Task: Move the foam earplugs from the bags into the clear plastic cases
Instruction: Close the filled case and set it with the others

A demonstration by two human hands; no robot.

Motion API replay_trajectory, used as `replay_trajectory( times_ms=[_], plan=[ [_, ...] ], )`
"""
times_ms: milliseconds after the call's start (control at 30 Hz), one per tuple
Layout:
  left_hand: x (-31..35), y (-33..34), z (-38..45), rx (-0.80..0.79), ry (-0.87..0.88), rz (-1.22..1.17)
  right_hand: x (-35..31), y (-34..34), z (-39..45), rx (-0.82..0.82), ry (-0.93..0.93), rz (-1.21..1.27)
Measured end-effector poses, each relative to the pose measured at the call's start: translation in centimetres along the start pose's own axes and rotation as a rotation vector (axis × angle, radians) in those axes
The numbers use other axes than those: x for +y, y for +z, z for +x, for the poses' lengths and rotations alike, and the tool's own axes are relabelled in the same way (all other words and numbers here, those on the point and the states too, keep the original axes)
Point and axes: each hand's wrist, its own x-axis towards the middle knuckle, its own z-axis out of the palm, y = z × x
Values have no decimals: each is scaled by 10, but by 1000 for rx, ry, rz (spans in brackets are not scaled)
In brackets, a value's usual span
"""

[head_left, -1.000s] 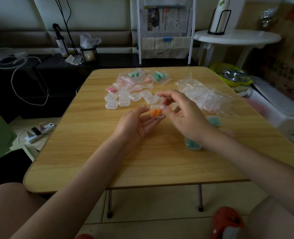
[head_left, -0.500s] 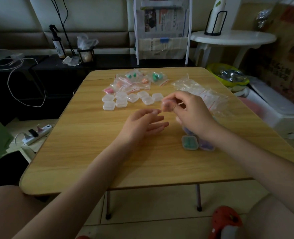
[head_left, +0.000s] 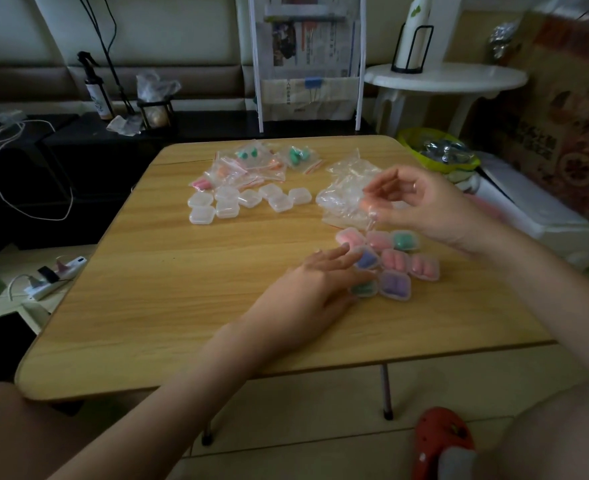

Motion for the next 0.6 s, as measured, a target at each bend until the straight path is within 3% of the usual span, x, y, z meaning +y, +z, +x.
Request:
replay_trajectory(
  times_ms=[300, 600],
  plan=[
    [0, 3, 2, 51, -17, -89, 0, -22, -45, -140, 72, -187],
    [3, 4, 2, 162, -13, -104, 18, -31, -77, -170, -56, -431]
  ],
)
